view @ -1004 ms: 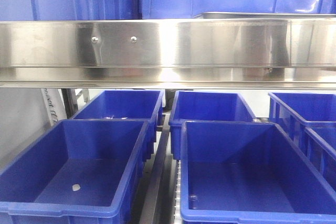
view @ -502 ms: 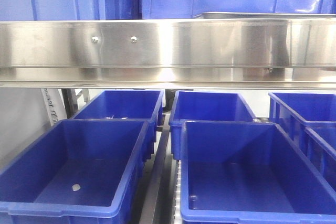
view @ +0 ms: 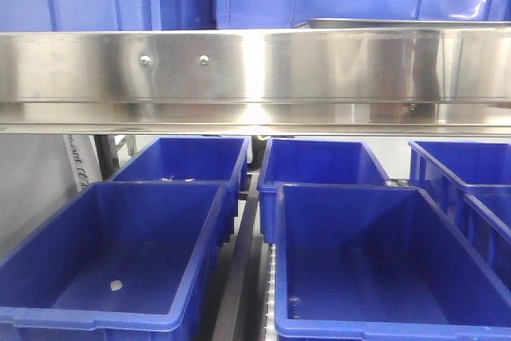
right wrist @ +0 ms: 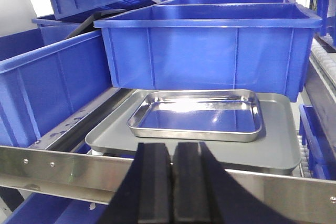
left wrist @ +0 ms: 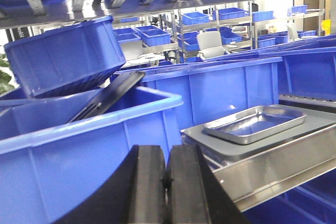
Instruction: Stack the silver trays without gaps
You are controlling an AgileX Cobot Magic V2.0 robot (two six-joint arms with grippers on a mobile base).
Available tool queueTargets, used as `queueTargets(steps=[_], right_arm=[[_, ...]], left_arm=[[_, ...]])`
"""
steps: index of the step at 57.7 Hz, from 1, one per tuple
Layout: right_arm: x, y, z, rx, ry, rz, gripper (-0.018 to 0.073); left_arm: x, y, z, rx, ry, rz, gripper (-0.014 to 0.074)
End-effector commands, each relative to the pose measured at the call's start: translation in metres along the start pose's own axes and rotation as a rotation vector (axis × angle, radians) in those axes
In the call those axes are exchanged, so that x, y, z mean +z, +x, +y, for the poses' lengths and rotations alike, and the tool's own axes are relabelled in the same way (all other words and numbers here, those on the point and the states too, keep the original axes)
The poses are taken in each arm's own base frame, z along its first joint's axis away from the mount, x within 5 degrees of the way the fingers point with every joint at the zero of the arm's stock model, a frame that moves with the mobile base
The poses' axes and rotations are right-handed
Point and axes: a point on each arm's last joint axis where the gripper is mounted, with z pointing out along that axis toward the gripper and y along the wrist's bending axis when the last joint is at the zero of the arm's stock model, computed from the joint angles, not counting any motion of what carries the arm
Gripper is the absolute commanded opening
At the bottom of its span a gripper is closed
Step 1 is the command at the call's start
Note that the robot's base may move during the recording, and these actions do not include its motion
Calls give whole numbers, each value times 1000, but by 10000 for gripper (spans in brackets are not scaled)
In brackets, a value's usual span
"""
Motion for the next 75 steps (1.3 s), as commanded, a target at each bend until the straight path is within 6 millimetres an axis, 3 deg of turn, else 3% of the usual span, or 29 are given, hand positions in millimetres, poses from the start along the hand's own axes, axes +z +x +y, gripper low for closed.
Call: queueTargets(steps=[1, 45, 55, 63, 75], right_arm=[[-1, -3, 0, -6, 0, -44, -70], [0, -3, -1, -14, 5, -39, -70], [-18, 1, -3, -116, 48, -55, -70], [-23, 24, -11, -179, 90, -166, -71], [-13, 94, -27, -189, 113, -319, -71]], left_arm=[[-2, 1, 0, -16, 1, -3, -7], [-2, 0, 0, -16, 2, -6, -7], [-2, 0, 0, -16, 2, -6, -7], [-2, 0, 0, -16, 2, -6, -7], [-2, 0, 0, -16, 2, -6, -7]])
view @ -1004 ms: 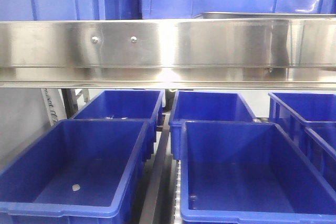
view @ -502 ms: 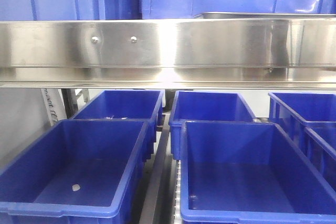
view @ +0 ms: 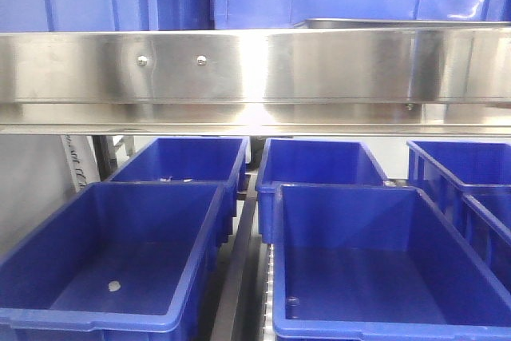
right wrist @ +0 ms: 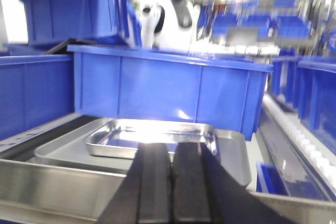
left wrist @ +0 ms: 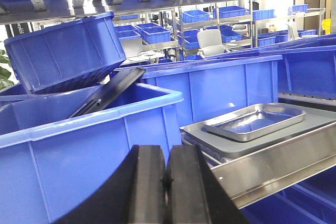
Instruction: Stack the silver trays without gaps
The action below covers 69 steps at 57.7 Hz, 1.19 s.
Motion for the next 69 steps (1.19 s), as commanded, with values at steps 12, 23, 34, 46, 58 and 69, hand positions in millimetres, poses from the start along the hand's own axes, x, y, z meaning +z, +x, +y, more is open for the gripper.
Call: queueTargets(steps=[12, 23, 34, 46, 58, 69], right_arm=[[-1, 66, -5, -54, 27, -59, -71], [-3, 81, -8, -82, 69, -71, -71], [-4, 79, -13, -94, 157, -88, -71], [-8, 80, -13, -96, 164, -93, -71], [-8, 81, -13, -37, 162, -81, -71], [-8, 83, -13, -11, 160, -68, -71]], left_arm=[[-1, 0, 0, -10, 1, -10, -7], [-1, 0, 0, -10, 1, -10, -7], [-1, 0, 0, -10, 1, -10, -7], [-1, 0, 0, -10, 1, -10, -7], [-2, 0, 0, -10, 1, -12, -7], [-2, 0, 0, -10, 1, -12, -7]])
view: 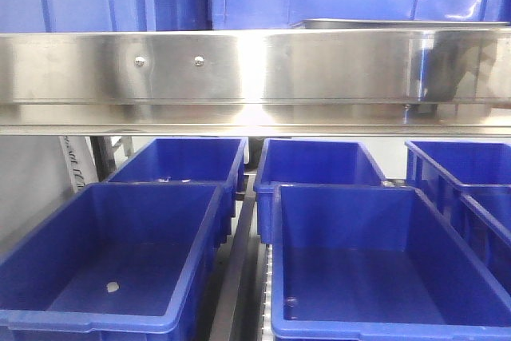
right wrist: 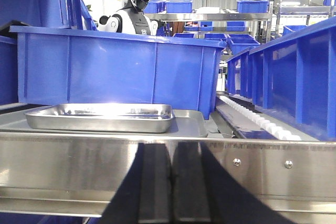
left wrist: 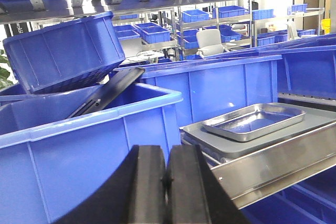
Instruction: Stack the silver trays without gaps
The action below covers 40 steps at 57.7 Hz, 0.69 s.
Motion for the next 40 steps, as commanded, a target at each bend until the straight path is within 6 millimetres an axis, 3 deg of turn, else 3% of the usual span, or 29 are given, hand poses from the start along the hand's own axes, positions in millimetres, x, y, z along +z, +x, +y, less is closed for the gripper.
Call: queueTargets(steps=[1, 40], right_arm=[[-1, 1, 0, 5, 5, 5, -71], [-1, 6, 0, 6, 3, 61, -78]], left_arm=[[-1, 0, 0, -10, 2, -13, -7], [-1, 0, 0, -10, 2, -13, -7]])
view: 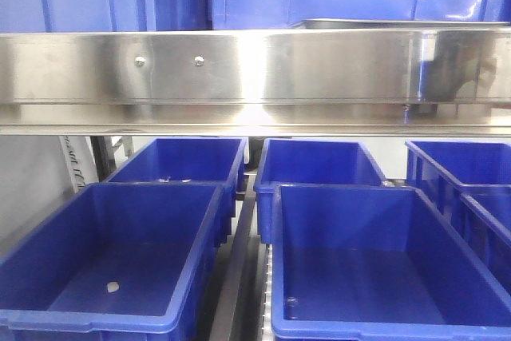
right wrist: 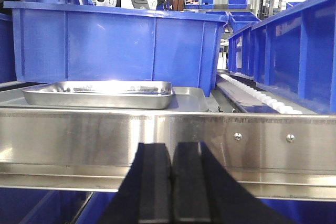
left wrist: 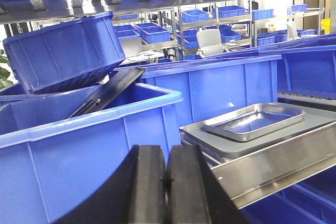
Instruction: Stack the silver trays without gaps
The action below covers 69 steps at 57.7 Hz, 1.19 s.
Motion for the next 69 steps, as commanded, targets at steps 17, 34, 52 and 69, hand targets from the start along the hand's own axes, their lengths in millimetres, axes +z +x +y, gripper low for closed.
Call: queueTargets(steps=[17, 34, 52, 69], right_arm=[[-1, -1, 0, 1, 5, -17, -78], [-1, -1, 0, 1, 5, -17, -78], [-1, -1, 0, 1, 5, -17, -78], [-1, -2, 0, 1, 6, -19, -78]], left_arm=[[-1, 0, 0, -10, 2, -13, -7], [-1, 0, 0, -10, 2, -13, -7], [-1, 0, 0, -10, 2, -13, -7], [0, 1, -2, -19, -16, -13, -7]])
